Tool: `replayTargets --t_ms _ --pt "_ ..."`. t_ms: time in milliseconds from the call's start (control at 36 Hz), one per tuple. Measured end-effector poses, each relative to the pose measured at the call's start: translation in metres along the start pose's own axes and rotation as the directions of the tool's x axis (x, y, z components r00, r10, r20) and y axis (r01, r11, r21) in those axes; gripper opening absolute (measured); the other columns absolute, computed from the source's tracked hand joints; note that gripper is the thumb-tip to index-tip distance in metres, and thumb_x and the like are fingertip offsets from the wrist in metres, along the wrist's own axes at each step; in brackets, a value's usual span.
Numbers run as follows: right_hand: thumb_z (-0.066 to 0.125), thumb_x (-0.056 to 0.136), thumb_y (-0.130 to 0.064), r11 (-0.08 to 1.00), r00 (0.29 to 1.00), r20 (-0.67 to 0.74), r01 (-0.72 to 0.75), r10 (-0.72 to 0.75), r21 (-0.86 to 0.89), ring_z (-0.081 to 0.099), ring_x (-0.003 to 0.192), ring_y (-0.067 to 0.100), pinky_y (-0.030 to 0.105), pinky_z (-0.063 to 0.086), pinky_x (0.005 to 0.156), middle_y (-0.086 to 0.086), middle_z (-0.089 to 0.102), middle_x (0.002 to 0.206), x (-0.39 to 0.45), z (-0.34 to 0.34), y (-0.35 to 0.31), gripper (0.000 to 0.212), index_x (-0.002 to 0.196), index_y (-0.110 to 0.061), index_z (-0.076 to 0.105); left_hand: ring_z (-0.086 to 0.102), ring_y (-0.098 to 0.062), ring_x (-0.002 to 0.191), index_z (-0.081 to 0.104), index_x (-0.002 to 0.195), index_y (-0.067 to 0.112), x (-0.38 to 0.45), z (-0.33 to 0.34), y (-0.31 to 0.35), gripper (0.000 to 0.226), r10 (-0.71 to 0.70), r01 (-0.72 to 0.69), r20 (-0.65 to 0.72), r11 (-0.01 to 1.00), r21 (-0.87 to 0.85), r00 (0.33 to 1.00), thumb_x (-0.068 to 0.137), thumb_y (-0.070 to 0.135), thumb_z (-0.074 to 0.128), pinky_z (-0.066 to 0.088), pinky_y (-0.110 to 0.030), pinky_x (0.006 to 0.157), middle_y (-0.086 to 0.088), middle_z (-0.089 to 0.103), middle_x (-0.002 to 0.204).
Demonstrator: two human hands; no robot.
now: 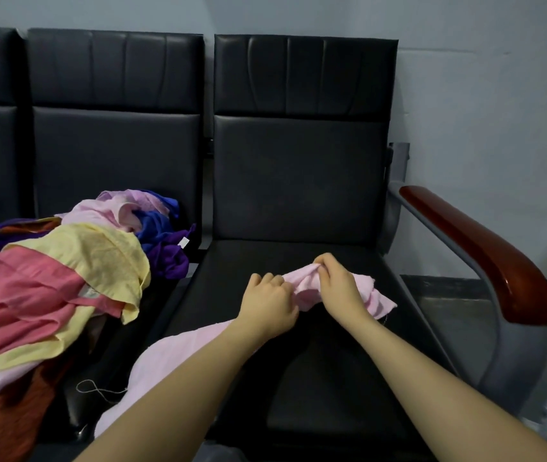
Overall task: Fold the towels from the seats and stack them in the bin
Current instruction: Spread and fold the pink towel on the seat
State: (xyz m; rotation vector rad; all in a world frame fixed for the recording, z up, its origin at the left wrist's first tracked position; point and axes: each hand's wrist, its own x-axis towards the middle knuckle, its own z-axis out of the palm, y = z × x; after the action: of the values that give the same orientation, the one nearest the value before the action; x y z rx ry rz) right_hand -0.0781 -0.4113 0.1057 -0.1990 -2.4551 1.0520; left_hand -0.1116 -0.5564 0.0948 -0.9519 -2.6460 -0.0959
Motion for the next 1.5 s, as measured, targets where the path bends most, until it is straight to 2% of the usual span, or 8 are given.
replayTargets --t_ms 111,250,417,667,917,1083,1278,1500 --pt "0.039 0.099 -0.02 0.988 0.993 0.116 0.041 -0.023 -0.15 0.057 0.089 0.014 0.037 0.052 0.081 -0.005 0.055 0.106 0.0 -0.005 0.003 0.013 0.106 -0.024 0.049 0.045 -0.023 0.106 0.049 0.12 0.01 0.0 0.003 0.0 0.055 -0.047 0.042 0.045 0.995 0.095 0.998 0.084 0.051 0.056 0.03 -0.033 0.091 -0.005 0.051 0.114" --pt "0.041 0.095 -0.015 0.978 0.984 0.174 0.054 -0.018 -0.2 0.056 0.09 0.015 0.041 0.052 0.08 -0.004 0.05 0.108 -0.005 -0.008 0.005 0.017 0.106 -0.026 0.046 0.056 -0.023 0.089 0.062 0.097 0.01 0.001 -0.002 -0.011 0.027 -0.122 0.125 -0.051 0.99 0.067 0.991 0.083 0.033 0.064 0.038 -0.03 0.079 -0.004 0.059 0.096" --pt "0.04 0.09 -0.001 0.944 0.967 0.222 0.184 -0.124 -0.273 0.043 0.101 0.016 0.032 0.039 0.091 -0.001 0.042 0.113 -0.005 -0.001 -0.001 0.029 0.11 -0.02 0.045 0.055 -0.031 0.098 0.046 0.111 0.007 0.011 -0.014 -0.029 0.021 -0.434 0.42 0.057 0.817 -0.395 0.899 0.092 0.005 0.036 0.039 -0.035 0.073 -0.013 0.058 0.108" --pt "0.042 0.095 -0.011 0.862 0.93 0.328 0.3 -0.167 -0.41 0.031 0.097 0.015 0.028 0.029 0.087 -0.003 0.036 0.122 0.016 0.014 0.0 0.028 0.109 -0.024 0.061 0.056 -0.035 0.095 0.046 0.116 0.009 0.025 -0.014 -0.048 0.028 -0.292 0.291 0.024 0.936 -0.198 0.956 0.088 0.006 0.045 0.034 -0.033 0.069 -0.01 0.053 0.112" --pt "0.055 0.084 -0.023 0.761 0.838 0.512 0.454 -0.189 -0.463 0.02 0.131 0.019 0.035 0.013 0.102 -0.01 0.02 0.148 0.007 0.028 0.015 0.032 0.115 -0.029 0.055 0.055 -0.025 0.104 0.059 0.119 0.013 0.026 0.024 -0.056 0.028 -0.253 0.266 0.171 0.962 -0.063 0.952 0.095 0.023 0.048 0.037 -0.032 0.087 -0.007 0.052 0.115" --pt "0.047 0.092 -0.022 0.746 0.885 0.413 0.421 -0.213 -0.517 0.022 0.132 0.02 0.034 0.019 0.103 -0.013 0.026 0.148 0.012 0.032 0.019 0.025 0.108 -0.031 0.064 0.054 -0.027 0.102 0.059 0.115 0.008 0.019 0.016 -0.054 0.027 -0.269 0.288 0.157 0.951 -0.116 0.95 0.095 0.023 0.05 0.037 -0.03 0.079 -0.009 0.049 0.115" --pt "0.047 0.097 -0.025 0.842 0.937 0.247 0.333 -0.247 -0.423 0.035 0.113 0.021 0.025 0.016 0.085 -0.01 0.045 0.12 0.011 0.011 0.0 0.024 0.109 -0.032 0.067 0.055 -0.03 0.1 0.053 0.109 0.003 0.02 -0.02 -0.047 0.02 -0.312 0.311 0.019 0.939 -0.146 0.95 0.095 0.012 0.043 0.032 -0.03 0.069 -0.011 0.051 0.113" --pt "0.046 0.098 -0.017 0.935 0.97 0.051 0.245 -0.24 -0.258 0.036 0.099 0.01 0.021 0.016 0.076 -0.008 0.048 0.102 0.018 -0.026 -0.045 0.025 0.108 -0.024 0.068 0.055 -0.027 0.081 0.055 0.079 0.005 0.017 -0.083 -0.028 0.028 -0.174 0.157 -0.018 0.926 -0.343 0.985 0.094 0.024 0.04 0.037 -0.03 0.064 -0.006 0.047 0.093"
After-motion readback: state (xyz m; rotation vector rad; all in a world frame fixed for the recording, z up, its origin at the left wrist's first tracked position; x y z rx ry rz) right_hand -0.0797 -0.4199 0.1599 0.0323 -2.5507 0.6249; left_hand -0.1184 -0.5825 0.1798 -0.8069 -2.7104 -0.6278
